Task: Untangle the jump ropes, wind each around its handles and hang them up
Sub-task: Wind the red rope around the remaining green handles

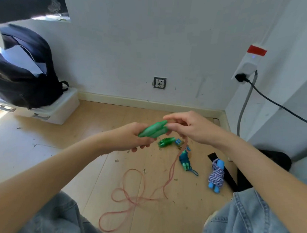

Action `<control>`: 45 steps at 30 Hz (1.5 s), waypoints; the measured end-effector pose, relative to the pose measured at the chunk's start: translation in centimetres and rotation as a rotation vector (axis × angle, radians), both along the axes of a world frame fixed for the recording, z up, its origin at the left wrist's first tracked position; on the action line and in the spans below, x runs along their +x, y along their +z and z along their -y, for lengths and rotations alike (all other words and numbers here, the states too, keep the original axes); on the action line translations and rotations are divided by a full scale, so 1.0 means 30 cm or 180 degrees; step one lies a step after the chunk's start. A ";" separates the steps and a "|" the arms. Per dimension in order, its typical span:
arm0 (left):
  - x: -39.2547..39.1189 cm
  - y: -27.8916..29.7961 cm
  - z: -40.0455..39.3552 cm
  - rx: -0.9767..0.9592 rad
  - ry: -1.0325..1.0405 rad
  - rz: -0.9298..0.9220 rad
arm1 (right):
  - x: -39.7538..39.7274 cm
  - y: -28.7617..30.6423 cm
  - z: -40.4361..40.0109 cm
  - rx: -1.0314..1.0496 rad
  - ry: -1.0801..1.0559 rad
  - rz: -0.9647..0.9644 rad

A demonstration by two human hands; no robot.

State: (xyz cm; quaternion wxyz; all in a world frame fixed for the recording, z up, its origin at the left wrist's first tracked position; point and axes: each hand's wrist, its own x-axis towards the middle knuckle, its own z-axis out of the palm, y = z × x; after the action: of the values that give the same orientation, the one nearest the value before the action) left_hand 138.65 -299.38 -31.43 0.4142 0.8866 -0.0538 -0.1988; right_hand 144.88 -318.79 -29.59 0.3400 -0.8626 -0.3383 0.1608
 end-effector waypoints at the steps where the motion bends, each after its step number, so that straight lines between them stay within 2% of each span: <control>1: -0.002 -0.005 -0.008 -0.0092 -0.0003 -0.0039 | 0.007 -0.012 0.009 0.0056 -0.0111 -0.0056; 5: 0.014 -0.021 -0.010 -0.0654 0.0202 -0.0149 | 0.034 -0.057 -0.006 -0.0286 -0.0368 0.0338; 10: 0.044 -0.012 -0.025 -0.0615 0.0350 -0.0363 | 0.033 -0.085 -0.033 -0.0175 -0.0693 0.0474; 14: 0.047 -0.005 -0.034 -0.0749 0.0378 -0.0444 | 0.036 -0.070 -0.032 0.0346 -0.1055 -0.0012; 19: 0.034 -0.009 -0.028 -0.1120 0.0306 -0.0573 | 0.033 -0.064 -0.013 0.1506 -0.1290 -0.1272; 23: 0.039 -0.008 -0.031 -0.1443 0.0389 -0.0703 | 0.037 -0.069 0.002 0.1864 -0.1336 -0.1669; 25: 0.042 -0.015 -0.034 -0.1392 0.0477 -0.0711 | 0.035 -0.075 0.001 0.1599 -0.1305 -0.1548; 26: 0.045 -0.020 -0.038 -0.1312 0.0554 -0.0683 | 0.035 -0.081 0.001 0.1131 -0.1272 -0.1205; 28: 0.052 -0.034 -0.045 -0.0905 0.0708 -0.0567 | 0.028 -0.095 -0.006 -0.0207 -0.1043 -0.0122; 31: 0.048 -0.075 -0.015 -0.0059 0.0639 -0.0585 | -0.025 -0.125 -0.049 -0.1774 -0.0184 0.1382; 33: 0.030 -0.117 0.033 0.0391 0.0322 -0.0835 | -0.082 -0.152 -0.091 -0.2207 0.0670 0.1846; 36: -0.003 -0.174 0.077 0.0839 -0.0305 -0.1283 | -0.147 -0.191 -0.122 -0.2639 0.1671 0.1697; 39: -0.027 -0.171 0.066 0.0672 -0.0688 -0.1920 | -0.178 -0.206 -0.131 -0.2682 0.2095 0.1494; 41: -0.038 -0.154 0.057 0.0484 -0.0905 -0.2250 | -0.181 -0.191 -0.133 -0.2300 0.2072 0.1128; 43: -0.041 -0.139 0.050 0.0449 -0.1202 -0.2327 | -0.162 -0.171 -0.127 -0.1874 0.1865 0.0633; 45: -0.041 -0.118 0.040 0.0354 -0.1483 -0.2291 | -0.127 -0.147 -0.101 -0.1374 0.1533 -0.0288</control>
State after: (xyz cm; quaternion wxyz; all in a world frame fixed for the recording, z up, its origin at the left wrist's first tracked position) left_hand 137.42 -300.58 -34.96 0.3022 0.7458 -0.0939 -0.5861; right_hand 141.07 -315.76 -33.99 0.1161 -0.8020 -0.4752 0.3428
